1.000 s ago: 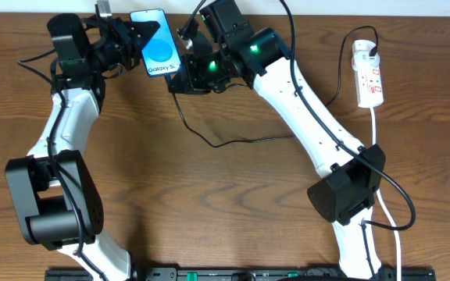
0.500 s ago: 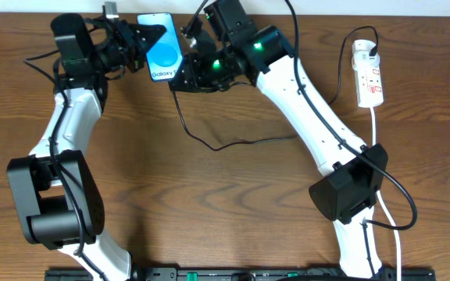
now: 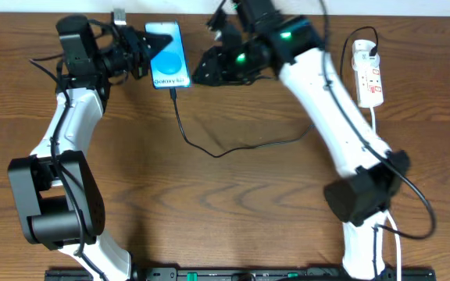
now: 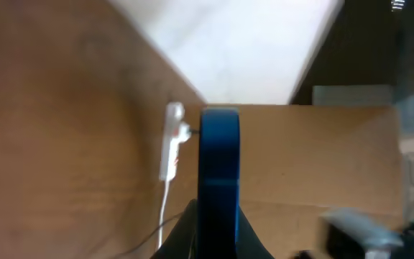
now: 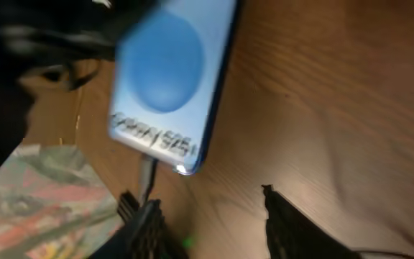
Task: Plug charger to phone and switch on socket
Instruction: 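Lower the phone with the left gripper and lay it flat on the table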
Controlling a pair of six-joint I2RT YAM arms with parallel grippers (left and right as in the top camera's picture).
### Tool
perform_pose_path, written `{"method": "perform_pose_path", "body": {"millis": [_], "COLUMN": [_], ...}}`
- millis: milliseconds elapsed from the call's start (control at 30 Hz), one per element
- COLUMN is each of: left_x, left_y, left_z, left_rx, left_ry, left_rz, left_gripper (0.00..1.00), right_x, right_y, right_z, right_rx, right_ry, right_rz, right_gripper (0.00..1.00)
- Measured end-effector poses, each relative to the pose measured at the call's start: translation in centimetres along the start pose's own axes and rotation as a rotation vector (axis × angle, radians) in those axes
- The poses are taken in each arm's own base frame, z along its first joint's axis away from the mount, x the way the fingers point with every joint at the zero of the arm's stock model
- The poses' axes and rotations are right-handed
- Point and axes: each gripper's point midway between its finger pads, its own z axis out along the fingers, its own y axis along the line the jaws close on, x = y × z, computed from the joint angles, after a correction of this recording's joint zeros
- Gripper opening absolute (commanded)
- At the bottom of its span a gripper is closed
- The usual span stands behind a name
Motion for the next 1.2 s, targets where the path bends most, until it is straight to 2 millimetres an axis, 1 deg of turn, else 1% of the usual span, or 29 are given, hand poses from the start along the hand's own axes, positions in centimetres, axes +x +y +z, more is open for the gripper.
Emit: {"method": "perform_pose_path", "body": {"millis": [33, 167, 233, 267, 367, 433, 667, 800, 967, 1200], "left_x": [0.5, 2.8, 3.9, 4.4, 5.5, 5.8, 5.4, 5.0, 4.3, 4.2], "left_y": [0.9, 4.1, 5.4, 6.0, 7.6, 8.5, 11.0, 11.6, 12.8, 16.4], "left_z": [0.0, -0.1, -0.2, -0.2, -0.2, -0.1, 0.6, 0.9, 1.1, 1.6], "left_rx": [-0.027, -0.132, -0.181, -0.203, -0.278, -0.329, -0.503, -0.57, -0.605, -0.655], "left_ry": [0.017, 0.074, 0.101, 0.114, 0.138, 0.144, 0.122, 0.104, 0.091, 0.114], "left_rz": [-0.026, -0.077, -0.068, -0.054, 0.012, 0.076, 0.299, 0.374, 0.395, 0.321], "left_gripper": [0.07, 0.07, 0.07, 0.07, 0.07, 0.07, 0.07, 0.07, 0.07, 0.07], "right_x": [-0.1, 0.1, 0.3, 0.3, 0.7, 0.8, 1.0, 1.1, 1.2, 1.3], "right_y": [0.0, -0.5, -1.3, -1.8, -3.1, -3.8, -4.6, -4.9, -5.0, -5.1], "right_z": [-1.7, -6.3, -7.8, -8.1, -8.2, -8.0, -8.1, -8.2, -8.1, -8.1], "right_rx": [0.012, 0.071, 0.102, 0.117, 0.168, 0.195, 0.244, 0.259, 0.269, 0.277], "right_ry": [-0.023, -0.08, -0.094, -0.093, -0.077, -0.069, -0.056, -0.053, -0.051, -0.047], "right_rz": [-0.009, -0.019, -0.019, -0.015, -0.012, -0.013, -0.044, -0.047, -0.05, -0.055], "right_gripper": [0.47, 0.47, 0.47, 0.47, 0.47, 0.49, 0.5, 0.5, 0.5, 0.52]}}
